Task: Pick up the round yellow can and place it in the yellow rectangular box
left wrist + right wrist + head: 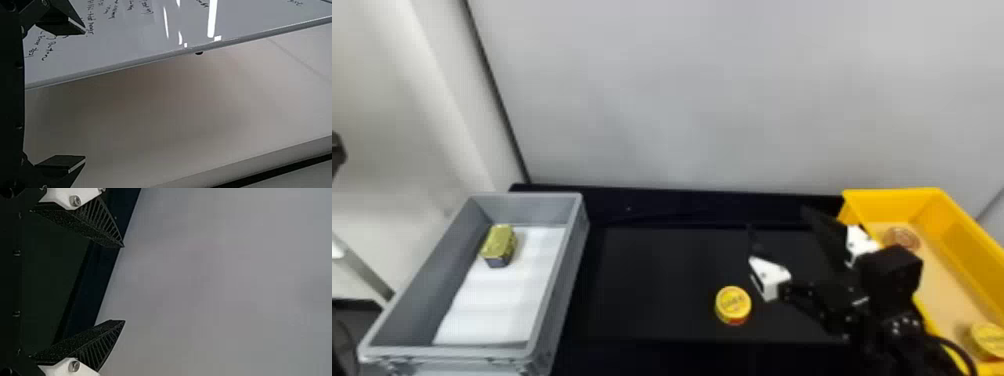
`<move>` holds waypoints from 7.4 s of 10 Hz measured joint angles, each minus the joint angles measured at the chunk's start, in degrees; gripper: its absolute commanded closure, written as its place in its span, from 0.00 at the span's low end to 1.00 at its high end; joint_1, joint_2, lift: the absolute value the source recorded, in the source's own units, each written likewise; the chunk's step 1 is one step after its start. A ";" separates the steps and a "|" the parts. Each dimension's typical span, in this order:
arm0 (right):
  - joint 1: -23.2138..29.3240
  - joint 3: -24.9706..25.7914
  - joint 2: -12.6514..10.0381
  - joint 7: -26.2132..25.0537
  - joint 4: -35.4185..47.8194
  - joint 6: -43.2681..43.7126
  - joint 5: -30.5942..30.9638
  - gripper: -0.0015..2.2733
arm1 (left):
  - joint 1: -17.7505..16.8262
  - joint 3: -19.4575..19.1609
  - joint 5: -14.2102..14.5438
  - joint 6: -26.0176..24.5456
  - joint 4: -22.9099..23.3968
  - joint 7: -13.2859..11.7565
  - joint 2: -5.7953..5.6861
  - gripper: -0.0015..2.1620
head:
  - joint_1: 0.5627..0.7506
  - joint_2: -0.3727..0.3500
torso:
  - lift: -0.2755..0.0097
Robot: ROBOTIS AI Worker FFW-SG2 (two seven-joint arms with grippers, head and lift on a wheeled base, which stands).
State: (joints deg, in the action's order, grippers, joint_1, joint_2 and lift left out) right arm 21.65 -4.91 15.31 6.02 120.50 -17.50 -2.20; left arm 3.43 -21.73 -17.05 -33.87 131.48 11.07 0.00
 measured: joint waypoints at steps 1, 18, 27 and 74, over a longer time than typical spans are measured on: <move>0.88 -0.14 0.28 0.11 -0.09 -0.85 0.29 0.02 | 0.00 -0.05 0.00 -0.05 0.00 -0.08 0.00 0.06 | 0.70 0.53 | 0.65; -7.04 -9.84 1.00 -0.73 -16.36 -11.04 -3.70 0.00 | -0.35 0.08 -0.16 -0.07 -0.17 -0.60 0.00 0.06 | 0.70 0.53 | 0.65; -13.43 -13.30 0.81 0.28 -27.62 -7.95 -4.13 0.00 | -0.53 0.27 -0.45 0.12 -0.18 -0.78 0.00 0.06 | 0.70 0.53 | 0.65; -6.59 39.61 -4.58 -2.21 -6.46 -11.49 4.47 0.27 | -0.38 -1.08 -0.57 0.36 -0.71 -1.33 0.00 0.06 | 0.70 0.53 | 0.65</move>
State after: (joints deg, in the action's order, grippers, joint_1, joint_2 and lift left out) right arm 15.06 34.70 10.74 3.80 114.04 -28.99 2.28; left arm 3.05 -22.81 -17.62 -33.50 130.77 9.74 0.00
